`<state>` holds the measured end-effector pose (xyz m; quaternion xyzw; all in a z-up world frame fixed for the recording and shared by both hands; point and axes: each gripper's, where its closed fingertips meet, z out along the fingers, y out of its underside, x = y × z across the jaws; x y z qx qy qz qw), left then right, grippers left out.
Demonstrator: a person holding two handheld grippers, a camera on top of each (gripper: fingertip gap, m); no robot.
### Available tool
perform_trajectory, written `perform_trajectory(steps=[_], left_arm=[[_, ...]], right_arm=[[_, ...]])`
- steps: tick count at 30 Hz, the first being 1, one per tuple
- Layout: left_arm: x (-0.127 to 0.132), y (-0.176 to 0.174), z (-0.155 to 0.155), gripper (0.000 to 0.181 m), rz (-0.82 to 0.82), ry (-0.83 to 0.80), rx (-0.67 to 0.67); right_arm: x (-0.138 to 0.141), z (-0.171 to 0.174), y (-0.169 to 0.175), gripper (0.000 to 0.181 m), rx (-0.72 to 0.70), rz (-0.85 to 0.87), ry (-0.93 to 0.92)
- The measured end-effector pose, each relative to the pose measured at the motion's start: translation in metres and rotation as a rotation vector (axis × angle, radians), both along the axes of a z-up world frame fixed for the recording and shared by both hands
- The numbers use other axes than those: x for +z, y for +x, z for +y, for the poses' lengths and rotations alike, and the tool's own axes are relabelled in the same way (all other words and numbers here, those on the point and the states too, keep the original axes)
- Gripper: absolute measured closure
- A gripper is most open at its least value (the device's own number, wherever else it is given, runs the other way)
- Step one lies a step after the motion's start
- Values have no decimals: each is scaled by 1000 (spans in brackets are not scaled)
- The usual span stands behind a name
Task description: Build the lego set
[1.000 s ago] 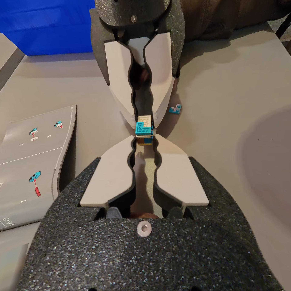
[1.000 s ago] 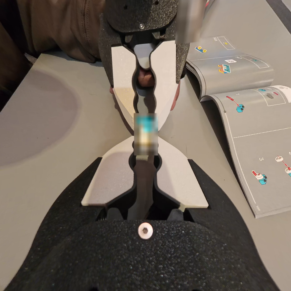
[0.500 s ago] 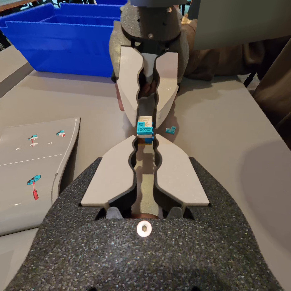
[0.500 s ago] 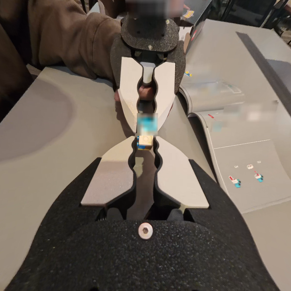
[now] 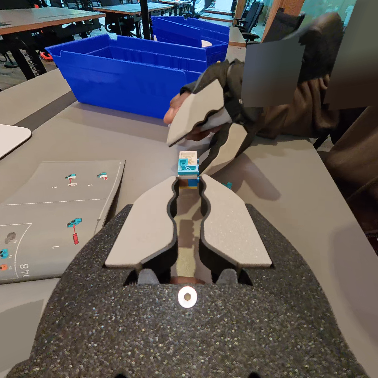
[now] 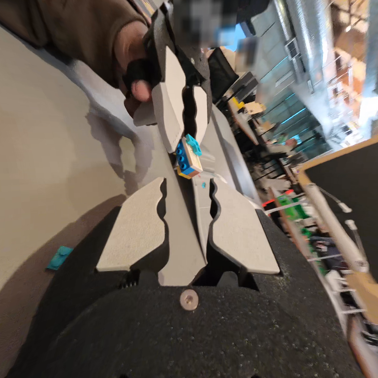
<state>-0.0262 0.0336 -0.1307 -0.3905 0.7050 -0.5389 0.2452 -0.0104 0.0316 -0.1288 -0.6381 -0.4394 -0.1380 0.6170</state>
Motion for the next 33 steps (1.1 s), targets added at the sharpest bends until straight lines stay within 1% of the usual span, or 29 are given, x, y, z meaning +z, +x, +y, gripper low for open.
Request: perform_trajectory(steps=[2,7,11,13,15,20,22,27,33], left_arm=[[1,-1,-1,163,2,-13,0],[1,-1,-1,163,11,-28,2],[1,-2,0,163,17,-35,4],[0,-2,1,163,14,-22,5],[-1,-2,1,163,1,8,6],[-4,-3,0,163,-26,53,2],[-7,-4,-1,163,-23,56,-1],[-10,-4,-6,163,-23,67,-23],[-9,-5,-11,163,-28,78,-43]], right_arm=[[1,1,-1,141,-20,-48,50],[15,1,0,142,-51,-54,160],[8,2,1,145,-56,-110,172],[3,3,0,145,-42,-95,141],[-3,2,-3,145,-5,3,50],[-2,-3,-9,142,97,384,-204],[-3,-6,-12,142,137,483,-275],[1,-5,-14,143,171,632,-359],[-1,-6,-18,151,195,638,-400]])
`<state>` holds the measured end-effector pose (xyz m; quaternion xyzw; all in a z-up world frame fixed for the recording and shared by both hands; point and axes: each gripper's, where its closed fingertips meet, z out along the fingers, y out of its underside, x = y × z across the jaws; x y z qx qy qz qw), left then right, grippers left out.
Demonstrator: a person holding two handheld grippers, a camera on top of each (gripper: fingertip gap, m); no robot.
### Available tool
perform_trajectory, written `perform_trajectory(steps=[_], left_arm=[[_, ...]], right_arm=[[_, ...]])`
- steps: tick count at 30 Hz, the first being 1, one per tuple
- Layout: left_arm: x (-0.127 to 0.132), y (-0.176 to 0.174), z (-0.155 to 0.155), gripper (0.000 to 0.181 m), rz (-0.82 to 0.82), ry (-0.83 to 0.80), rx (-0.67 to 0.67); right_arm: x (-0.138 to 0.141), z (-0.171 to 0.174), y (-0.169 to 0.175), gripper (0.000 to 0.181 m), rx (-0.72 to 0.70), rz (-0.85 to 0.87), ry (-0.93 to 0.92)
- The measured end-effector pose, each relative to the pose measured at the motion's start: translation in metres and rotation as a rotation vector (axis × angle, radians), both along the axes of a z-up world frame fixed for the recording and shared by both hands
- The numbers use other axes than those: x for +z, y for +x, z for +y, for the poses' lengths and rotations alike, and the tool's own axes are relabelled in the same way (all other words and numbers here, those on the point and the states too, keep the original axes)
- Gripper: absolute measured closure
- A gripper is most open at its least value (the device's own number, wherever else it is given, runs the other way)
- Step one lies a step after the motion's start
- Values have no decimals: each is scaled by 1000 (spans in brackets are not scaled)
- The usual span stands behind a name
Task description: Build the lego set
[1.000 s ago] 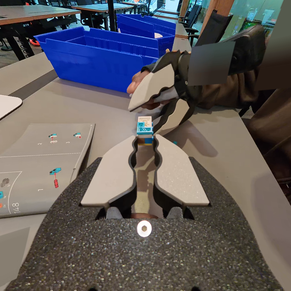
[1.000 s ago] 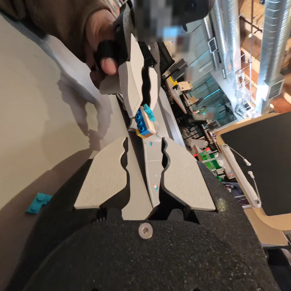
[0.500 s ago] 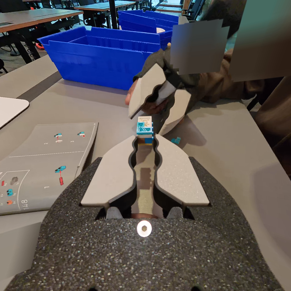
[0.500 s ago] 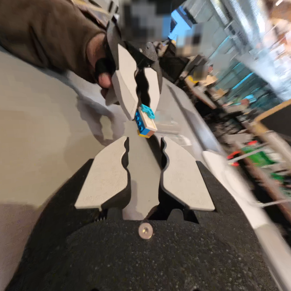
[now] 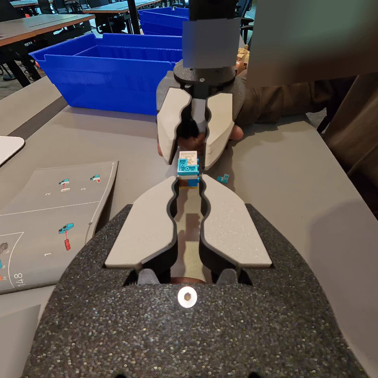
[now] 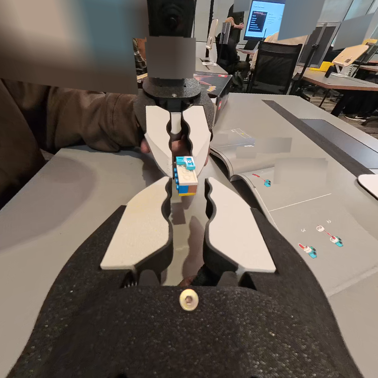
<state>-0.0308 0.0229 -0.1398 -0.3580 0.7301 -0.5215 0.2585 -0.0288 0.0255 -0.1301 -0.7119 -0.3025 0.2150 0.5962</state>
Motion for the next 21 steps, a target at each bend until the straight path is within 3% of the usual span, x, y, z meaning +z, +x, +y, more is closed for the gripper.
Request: perform_trajectory(steps=[13,17,21], left_arm=[[9,-2,-6,159,-50,25,-6],[5,-2,-1,139,-94,160,14],[13,1,2,134,-254,357,50]], right_arm=[[7,-4,-4,162,37,47,29],[14,-3,2,162,34,122,29],[14,-2,5,162,35,150,9]])
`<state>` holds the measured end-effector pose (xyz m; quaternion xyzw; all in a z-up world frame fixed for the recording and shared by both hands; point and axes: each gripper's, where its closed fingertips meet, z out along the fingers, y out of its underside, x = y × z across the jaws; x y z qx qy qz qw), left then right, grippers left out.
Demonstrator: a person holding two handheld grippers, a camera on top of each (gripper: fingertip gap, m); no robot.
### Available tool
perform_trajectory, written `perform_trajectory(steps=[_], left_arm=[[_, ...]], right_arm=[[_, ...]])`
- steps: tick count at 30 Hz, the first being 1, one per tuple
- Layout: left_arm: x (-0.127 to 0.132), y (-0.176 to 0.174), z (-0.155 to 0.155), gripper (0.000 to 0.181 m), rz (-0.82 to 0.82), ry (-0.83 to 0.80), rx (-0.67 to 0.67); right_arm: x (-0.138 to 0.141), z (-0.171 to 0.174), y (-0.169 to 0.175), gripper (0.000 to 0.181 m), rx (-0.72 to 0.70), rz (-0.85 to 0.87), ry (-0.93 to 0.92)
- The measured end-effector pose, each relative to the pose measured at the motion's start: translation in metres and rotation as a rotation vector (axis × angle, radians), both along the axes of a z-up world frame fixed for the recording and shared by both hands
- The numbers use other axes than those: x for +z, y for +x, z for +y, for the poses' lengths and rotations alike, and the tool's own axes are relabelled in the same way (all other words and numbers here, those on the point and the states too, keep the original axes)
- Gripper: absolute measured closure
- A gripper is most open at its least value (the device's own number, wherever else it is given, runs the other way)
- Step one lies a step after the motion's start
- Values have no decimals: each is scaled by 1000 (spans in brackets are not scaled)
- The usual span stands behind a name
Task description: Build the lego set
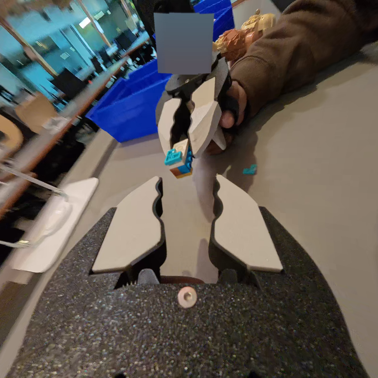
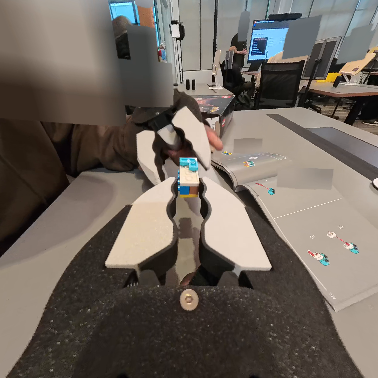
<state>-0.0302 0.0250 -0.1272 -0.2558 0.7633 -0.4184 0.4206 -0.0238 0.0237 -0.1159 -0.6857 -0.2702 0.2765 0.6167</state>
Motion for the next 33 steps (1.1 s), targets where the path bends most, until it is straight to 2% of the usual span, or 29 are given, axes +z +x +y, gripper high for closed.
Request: perform_trajectory(steps=[3,6,11,15,19,33], left_arm=[[7,2,1,132,-156,203,36],[8,2,-3,132,-243,350,32],[9,4,-8,129,-315,454,14],[4,5,-12,140,-341,535,-11],[4,8,-11,153,-367,564,3],[18,10,-11,155,-488,618,66]], right_arm=[[-4,-1,-4,162,15,-18,-13],[-6,-2,-7,162,29,-34,-18],[-8,-3,-10,162,45,-38,-27],[-7,-4,-11,162,55,-35,-26],[-7,-5,-12,162,56,-37,-20],[7,-5,-10,162,48,64,-2]])
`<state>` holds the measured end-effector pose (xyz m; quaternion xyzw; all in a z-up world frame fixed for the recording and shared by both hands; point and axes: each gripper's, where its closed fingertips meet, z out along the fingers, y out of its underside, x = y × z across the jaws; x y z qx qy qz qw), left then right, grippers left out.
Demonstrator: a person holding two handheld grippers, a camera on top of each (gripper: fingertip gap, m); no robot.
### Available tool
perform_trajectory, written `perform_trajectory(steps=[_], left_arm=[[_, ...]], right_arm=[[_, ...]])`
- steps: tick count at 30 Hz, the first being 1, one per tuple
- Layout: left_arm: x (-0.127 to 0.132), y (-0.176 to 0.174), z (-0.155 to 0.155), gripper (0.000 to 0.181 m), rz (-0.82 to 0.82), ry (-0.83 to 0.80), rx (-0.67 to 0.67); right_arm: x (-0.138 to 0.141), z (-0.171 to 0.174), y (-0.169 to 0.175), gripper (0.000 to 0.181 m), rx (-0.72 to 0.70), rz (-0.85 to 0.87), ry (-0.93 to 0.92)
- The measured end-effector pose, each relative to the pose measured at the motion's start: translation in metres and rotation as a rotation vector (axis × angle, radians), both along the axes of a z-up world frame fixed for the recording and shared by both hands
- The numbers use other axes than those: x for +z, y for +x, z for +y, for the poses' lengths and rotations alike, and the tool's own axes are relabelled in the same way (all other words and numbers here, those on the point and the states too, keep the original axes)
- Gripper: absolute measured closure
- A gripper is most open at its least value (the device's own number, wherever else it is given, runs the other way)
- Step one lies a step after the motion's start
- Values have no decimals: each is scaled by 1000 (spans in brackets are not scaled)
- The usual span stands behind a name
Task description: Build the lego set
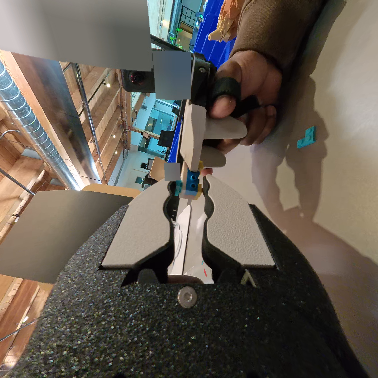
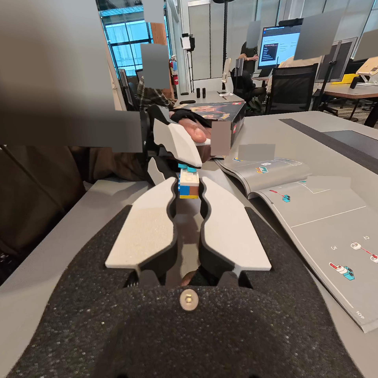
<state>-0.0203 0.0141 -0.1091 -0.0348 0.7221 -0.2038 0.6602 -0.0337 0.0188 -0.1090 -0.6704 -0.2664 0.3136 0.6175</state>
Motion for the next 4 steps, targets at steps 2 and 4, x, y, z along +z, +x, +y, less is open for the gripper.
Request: perform_trajectory(steps=[2,4], left_arm=[[1,1,0,155,-13,6,4],[2,1,-1,156,-37,25,12]], right_arm=[[1,0,0,162,-1,13,-2],[3,0,1,162,-1,28,-3]])
